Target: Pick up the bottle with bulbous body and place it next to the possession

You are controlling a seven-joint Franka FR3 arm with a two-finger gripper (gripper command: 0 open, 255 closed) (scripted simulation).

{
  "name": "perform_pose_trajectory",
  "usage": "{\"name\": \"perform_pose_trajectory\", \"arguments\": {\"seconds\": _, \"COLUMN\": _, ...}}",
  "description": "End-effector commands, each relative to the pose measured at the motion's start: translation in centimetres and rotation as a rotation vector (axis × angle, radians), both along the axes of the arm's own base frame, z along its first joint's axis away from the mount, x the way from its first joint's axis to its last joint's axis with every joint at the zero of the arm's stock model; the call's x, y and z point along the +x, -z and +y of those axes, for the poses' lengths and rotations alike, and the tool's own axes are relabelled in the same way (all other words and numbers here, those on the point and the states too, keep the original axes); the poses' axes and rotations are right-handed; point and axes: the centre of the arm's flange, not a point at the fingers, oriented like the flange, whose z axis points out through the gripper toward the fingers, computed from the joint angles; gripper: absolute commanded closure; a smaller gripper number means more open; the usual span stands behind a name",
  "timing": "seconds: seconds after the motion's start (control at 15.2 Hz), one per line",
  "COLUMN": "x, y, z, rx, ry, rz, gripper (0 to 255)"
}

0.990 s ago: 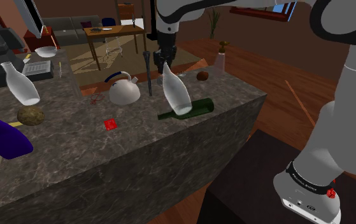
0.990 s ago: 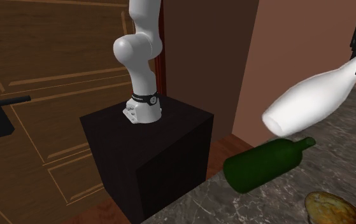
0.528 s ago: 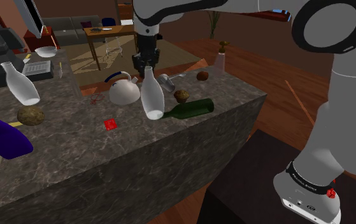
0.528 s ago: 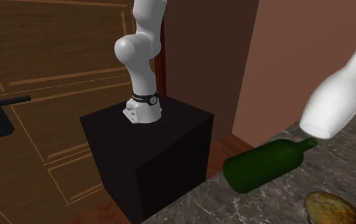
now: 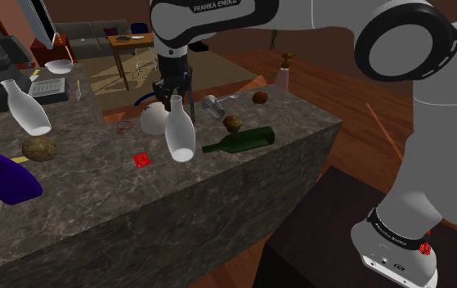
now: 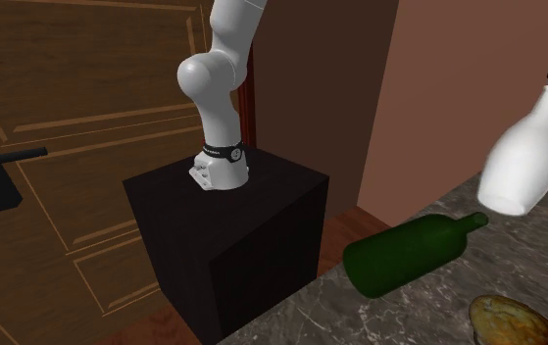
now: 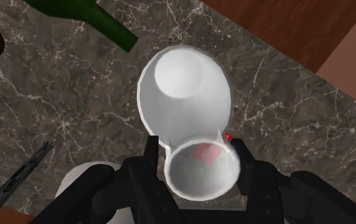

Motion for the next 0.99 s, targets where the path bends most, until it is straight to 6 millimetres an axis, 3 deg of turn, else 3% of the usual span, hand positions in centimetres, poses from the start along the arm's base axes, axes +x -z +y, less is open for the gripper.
{"name": "perform_pose_trajectory", "arguments": {"seconds": 0.0, "x": -0.1, "y": 1.0, "z": 0.1, "rx": 0.0, "ry": 0.0, "rz": -0.001, "gripper": 255}}
{"name": "perform_pose_trajectory", "arguments": {"seconds": 0.33, "x": -0.1, "y": 3.7, "z": 0.1, "rx": 0.0, "ry": 0.0, "rz": -0.001, "gripper": 255}}
{"name": "perform_pose_trajectory", "arguments": {"seconds": 0.86, "x": -0.1, "y": 3.7, "z": 0.1, "rx": 0.0, "ry": 0.0, "rz": -0.001, "gripper": 255}}
{"name": "perform_pose_trajectory", "arguments": {"seconds": 0.92, "x": -0.1, "y": 3.7, "z": 0.1, "rx": 0.0, "ry": 0.0, "rz": -0.001, "gripper": 0}}
